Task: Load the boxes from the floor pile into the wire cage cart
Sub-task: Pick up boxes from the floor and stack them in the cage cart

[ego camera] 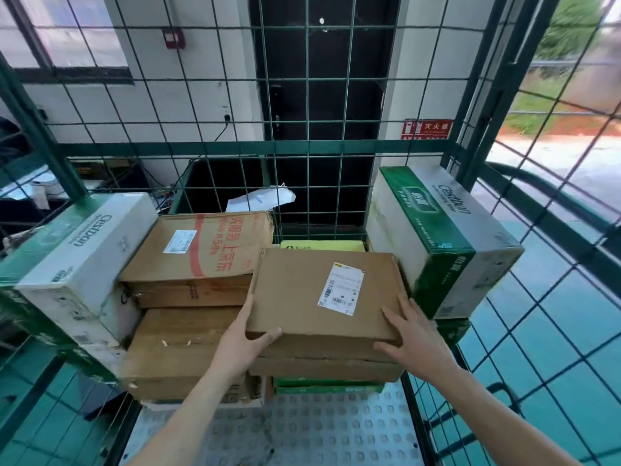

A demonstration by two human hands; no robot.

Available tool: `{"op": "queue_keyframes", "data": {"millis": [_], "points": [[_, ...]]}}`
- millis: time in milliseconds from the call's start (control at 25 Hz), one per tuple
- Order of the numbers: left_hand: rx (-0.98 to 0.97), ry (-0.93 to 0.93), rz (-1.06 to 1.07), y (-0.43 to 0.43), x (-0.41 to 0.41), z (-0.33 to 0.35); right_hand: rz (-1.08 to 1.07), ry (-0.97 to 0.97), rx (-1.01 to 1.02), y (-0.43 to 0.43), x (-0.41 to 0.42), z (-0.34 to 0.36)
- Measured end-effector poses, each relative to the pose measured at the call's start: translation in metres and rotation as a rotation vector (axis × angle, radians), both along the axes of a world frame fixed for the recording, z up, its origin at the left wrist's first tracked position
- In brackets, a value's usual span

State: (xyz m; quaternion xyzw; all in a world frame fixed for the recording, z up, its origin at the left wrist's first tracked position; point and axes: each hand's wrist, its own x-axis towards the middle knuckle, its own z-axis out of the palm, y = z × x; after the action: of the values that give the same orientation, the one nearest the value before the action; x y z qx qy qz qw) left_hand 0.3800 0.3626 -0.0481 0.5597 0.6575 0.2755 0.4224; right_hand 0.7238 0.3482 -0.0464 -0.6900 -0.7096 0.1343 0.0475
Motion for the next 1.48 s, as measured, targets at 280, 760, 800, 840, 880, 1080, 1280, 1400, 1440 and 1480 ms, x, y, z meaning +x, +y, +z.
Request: {"op": "queue_keyframes", "data": {"millis": [280, 760, 800, 840, 880, 1080, 1280, 1400, 1440, 1480], "points": [[0.131, 0.816, -0.161, 0.029, 0.045, 0.004, -0.055, -0.342, -0.021, 0.023, -0.027, 0.000], [0.145, 0.878, -0.216, 0.085, 0.054, 0.001, -0.064, -0.305, 0.016, 0.091, -0.029, -0.015], [0.148, 0.888, -0.212, 0.091, 0.055, -0.001, -0.059, -0.299, 0.010, 0.099, -0.028, -0.015], [0.155, 0.906, -0.210, 0.098, 0.056, -0.001, -0.053, -0.292, 0.007, 0.105, -0.027, -0.015], [0.166, 0.930, -0.209, 0.104, 0.056, -0.002, -0.052, -0.286, 0.011, 0.111, -0.026, -0.017], [0.222, 0.988, -0.198, 0.143, 0.053, -0.013, -0.054, -0.270, 0.064, 0.146, -0.025, -0.023], [0.225, 0.952, -0.195, 0.183, 0.054, -0.012, -0.038, -0.252, 0.087, 0.185, -0.022, -0.022], [0.208, 0.927, -0.185, 0.205, 0.056, -0.012, -0.029, -0.246, 0.084, 0.208, -0.020, -0.022], [0.205, 0.923, -0.177, 0.213, 0.056, -0.013, -0.028, -0.245, 0.082, 0.217, -0.020, -0.023], [0.207, 0.925, -0.169, 0.220, 0.057, -0.014, -0.027, -0.244, 0.082, 0.224, -0.019, -0.024]]}}
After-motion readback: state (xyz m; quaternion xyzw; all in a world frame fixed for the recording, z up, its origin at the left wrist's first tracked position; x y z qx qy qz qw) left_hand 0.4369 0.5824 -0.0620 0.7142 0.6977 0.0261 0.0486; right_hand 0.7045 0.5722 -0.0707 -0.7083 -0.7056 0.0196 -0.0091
